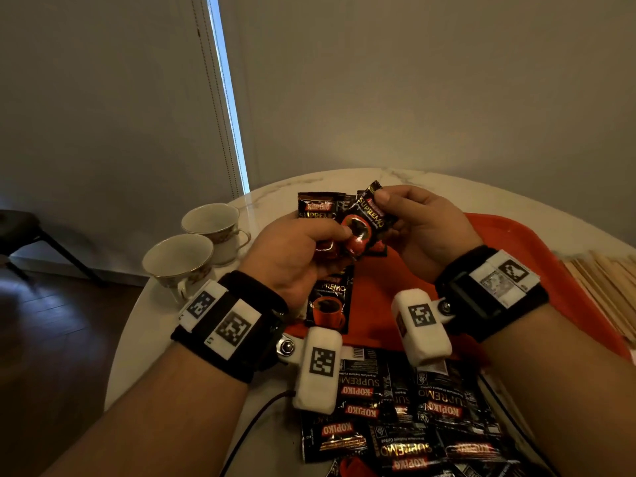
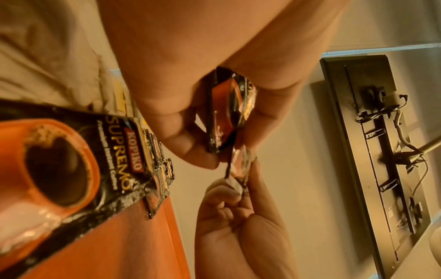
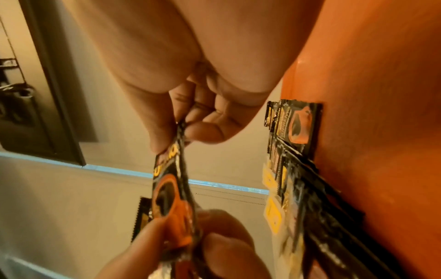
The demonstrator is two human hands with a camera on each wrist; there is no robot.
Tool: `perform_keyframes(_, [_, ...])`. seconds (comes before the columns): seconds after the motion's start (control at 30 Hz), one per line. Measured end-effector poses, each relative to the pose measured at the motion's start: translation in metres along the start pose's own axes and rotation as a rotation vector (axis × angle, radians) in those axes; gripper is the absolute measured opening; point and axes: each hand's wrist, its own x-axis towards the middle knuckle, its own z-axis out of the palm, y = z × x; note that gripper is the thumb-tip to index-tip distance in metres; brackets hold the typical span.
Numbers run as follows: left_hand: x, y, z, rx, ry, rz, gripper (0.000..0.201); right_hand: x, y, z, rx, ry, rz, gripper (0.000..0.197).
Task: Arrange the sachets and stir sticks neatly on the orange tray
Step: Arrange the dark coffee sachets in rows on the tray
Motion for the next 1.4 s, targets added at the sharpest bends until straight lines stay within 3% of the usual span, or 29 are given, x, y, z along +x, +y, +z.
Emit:
perform_keyframes(0.13, [-0.001, -0.004, 0.003, 0.062, -0.087, 0.042, 0.036, 0.001, 0.006, 0.001, 0.147, 0.036, 0.033, 0.02])
perform_keyframes(0.23, [0.002, -0.007, 0.003, 0.036, 0.002, 0.093, 0.034, 0.002, 0.01, 0.003, 0.129, 0.013, 0.054, 0.034])
perform_keyframes(0.4, [0.006, -0.005, -0.002, 0.013, 0.141, 0.136, 0.027, -0.002, 0.008, 0.009, -0.098, -0.111, 0.039, 0.019])
perform_keyframes(0.57, [0.005, -0.002, -0.002, -0.03, 0.202, 0.09, 0.016, 0.003, 0.003, 0.004, -0.156, 0.082, 0.024, 0.012])
perform_keyframes(0.73, [0.005, 0.002, -0.004, -0.074, 0.264, 0.059, 0.019, 0.017, 0.01, -0.023, -0.405, 0.309, 0.223, 0.016])
perform_keyframes(0.87, [0.002, 0.002, -0.001, -0.072, 0.246, 0.056, 0.018, 0.018, 0.012, -0.028, -0.513, 0.287, 0.348, 0.008])
perform_keyframes(1.4, [0.001, 0.004, -0.002, -0.084, 0.254, 0.03, 0.025, 0.013, 0.006, -0.025, -0.518, 0.285, 0.411, 0.015])
